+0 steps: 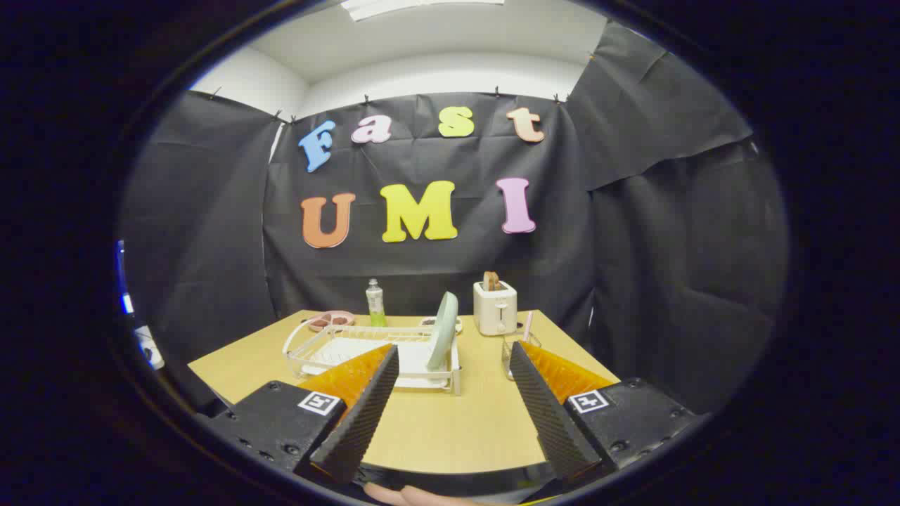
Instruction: Take the plate from the dish rack, then take the spoon from the basket and place it into the plate.
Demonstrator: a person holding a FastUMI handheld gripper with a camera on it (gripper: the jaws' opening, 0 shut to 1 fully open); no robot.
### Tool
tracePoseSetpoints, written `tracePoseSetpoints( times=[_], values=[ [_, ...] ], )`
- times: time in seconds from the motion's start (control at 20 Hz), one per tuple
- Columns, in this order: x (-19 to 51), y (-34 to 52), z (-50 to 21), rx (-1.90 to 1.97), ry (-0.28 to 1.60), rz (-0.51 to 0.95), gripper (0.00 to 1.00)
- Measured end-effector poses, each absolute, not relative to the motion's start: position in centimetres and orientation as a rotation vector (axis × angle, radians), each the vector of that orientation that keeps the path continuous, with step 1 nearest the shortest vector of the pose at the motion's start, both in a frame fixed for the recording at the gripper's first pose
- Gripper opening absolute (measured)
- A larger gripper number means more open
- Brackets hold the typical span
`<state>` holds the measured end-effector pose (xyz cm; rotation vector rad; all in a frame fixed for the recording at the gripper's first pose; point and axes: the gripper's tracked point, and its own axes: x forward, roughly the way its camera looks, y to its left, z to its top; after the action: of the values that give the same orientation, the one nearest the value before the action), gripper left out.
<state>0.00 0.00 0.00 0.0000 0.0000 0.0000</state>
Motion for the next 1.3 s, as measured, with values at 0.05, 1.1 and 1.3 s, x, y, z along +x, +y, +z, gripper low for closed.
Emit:
tracePoseSetpoints(
  times=[0.05, 1.1, 1.3],
  values=[
    [-0.1, 0.2, -0.1, 0.002, 0.003, 0.009, 1.00],
    [7.8, 1.0, 3.4, 0.013, 0.081, -0.002, 1.00],
    [13.2, 2.8, 4.5, -0.026, 0.184, 0.015, 1.00]
  ],
)
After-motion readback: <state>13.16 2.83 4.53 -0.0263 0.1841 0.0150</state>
